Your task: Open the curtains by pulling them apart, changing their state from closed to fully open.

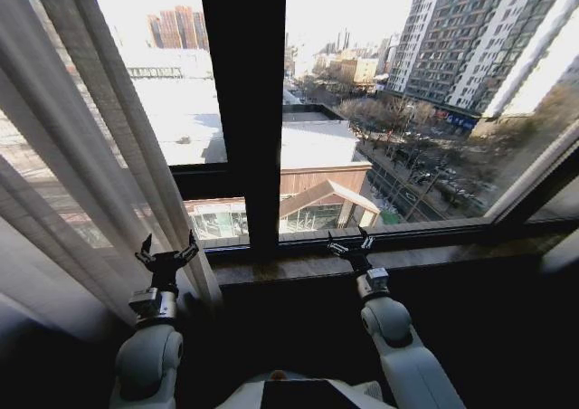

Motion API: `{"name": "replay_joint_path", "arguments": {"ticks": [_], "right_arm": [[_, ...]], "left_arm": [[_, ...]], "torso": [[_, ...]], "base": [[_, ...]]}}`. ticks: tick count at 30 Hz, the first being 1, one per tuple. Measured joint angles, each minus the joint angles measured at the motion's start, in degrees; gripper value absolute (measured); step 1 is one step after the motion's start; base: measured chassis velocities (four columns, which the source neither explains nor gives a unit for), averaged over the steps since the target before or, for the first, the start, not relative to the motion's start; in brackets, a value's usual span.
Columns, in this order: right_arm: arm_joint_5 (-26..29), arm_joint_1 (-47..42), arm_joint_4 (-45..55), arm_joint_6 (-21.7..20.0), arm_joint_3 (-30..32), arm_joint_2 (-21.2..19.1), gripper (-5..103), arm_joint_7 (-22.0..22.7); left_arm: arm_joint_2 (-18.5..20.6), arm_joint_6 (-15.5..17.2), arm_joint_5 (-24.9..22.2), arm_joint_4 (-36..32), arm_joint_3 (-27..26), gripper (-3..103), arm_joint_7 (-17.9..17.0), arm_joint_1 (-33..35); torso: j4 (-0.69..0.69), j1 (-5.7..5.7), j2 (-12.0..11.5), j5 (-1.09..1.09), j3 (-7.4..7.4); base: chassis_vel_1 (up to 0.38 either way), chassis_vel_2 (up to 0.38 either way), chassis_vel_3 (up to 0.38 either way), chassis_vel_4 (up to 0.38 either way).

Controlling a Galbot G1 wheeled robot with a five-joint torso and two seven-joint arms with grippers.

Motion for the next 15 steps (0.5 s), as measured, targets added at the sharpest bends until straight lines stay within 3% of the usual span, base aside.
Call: {"name": "replay_joint_path", "arguments": {"ticks": [6, 15], "right_arm": [[0.13, -0.13, -0.09, 0.20, 0.24, -0.20, 100, 0.05], [0.14, -0.05, -0.95, 0.91, 0.31, -0.31, 100, 0.11]], "left_arm": [[2.06, -0.11, -0.96, 4.45, 0.70, 100, -0.68, -4.94], [2.00, 0.08, -0.59, 6.95, 2.30, 100, -0.87, -6.61]], "torso": [[0.00, 0.00, 0.00, 0.00, 0.00], [0.00, 0.00, 0.00, 0.00, -0.01]], "base": [[0.000, 0.000, 0.000, 0.000], [0.000, 0.000, 0.000, 0.000]]}}
